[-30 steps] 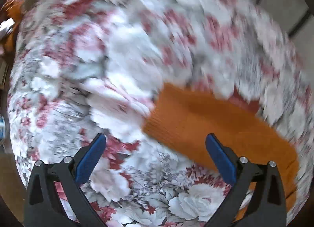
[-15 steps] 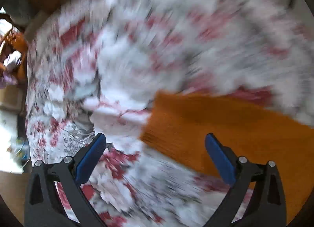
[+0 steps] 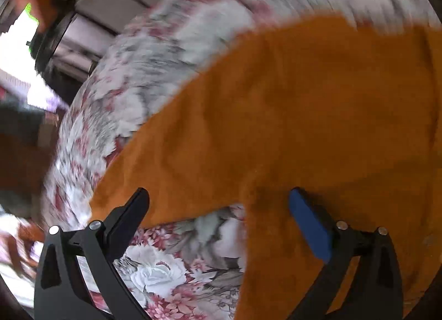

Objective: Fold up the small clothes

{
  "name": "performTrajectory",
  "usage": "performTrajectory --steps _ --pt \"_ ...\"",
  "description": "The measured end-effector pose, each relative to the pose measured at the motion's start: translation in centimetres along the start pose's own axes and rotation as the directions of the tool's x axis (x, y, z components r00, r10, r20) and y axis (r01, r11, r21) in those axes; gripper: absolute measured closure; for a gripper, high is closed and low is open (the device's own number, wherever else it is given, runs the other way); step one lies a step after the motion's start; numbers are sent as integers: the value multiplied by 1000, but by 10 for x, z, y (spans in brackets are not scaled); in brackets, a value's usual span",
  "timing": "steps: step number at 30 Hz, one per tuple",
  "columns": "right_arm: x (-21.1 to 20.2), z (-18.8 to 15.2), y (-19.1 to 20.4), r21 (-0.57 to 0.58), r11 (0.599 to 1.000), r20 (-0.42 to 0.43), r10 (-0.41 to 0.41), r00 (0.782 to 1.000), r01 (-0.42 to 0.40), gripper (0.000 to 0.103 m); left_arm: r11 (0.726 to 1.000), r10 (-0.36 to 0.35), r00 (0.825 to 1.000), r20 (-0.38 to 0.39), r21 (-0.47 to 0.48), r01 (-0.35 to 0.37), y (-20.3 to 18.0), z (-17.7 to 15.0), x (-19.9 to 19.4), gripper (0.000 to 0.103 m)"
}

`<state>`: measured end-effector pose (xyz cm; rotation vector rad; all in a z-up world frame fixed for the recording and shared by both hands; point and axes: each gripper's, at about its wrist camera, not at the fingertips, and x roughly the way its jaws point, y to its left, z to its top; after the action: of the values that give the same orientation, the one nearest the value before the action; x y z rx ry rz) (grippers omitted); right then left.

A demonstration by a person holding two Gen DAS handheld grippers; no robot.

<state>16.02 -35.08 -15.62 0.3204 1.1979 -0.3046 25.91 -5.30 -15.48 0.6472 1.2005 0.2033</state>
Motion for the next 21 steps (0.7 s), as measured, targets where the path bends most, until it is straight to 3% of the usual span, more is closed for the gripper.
performTrajectory --steps 3,5,7,10,11,12,13,15,17,21 --pt "-3 0 2 11 1000 43 -17 999 17 29 1000 19 1000 21 8 -19 8 -23 8 4" --pt "-33 8 9 10 998 156 57 986 -59 29 996 -65 997 53 -60 68 24 -21 -7 4" --pt "-50 11 22 -18 996 213 86 973 -84 29 973 -177 980 93 -130 189 36 -26 -16 4" --pt "-33 0 47 -102 989 125 122 985 -109 29 929 -318 945 71 -176 326 34 -25 -18 4" --pt "-11 -12 56 -148 985 41 96 995 -89 28 927 -343 939 29 -152 343 23 -27 -9 4" --pt "5 -20 63 -189 980 -14 58 998 -59 26 941 -326 945 -30 -111 321 10 -29 2 4" --pt "11 -27 69 -234 972 -6 28 1000 -29 25 954 -298 952 -75 -65 293 -3 -33 14 4" --pt "3 -28 74 -259 966 13 15 1000 -11 25 955 -292 955 -51 -74 288 0 -36 9 4" --pt "-23 -20 64 -177 979 48 110 993 -100 25 954 -292 955 -46 -87 288 8 -34 -6 4" --pt "-65 -12 21 17 974 128 222 967 -226 25 950 -287 955 74 -101 294 17 -37 -50 4"
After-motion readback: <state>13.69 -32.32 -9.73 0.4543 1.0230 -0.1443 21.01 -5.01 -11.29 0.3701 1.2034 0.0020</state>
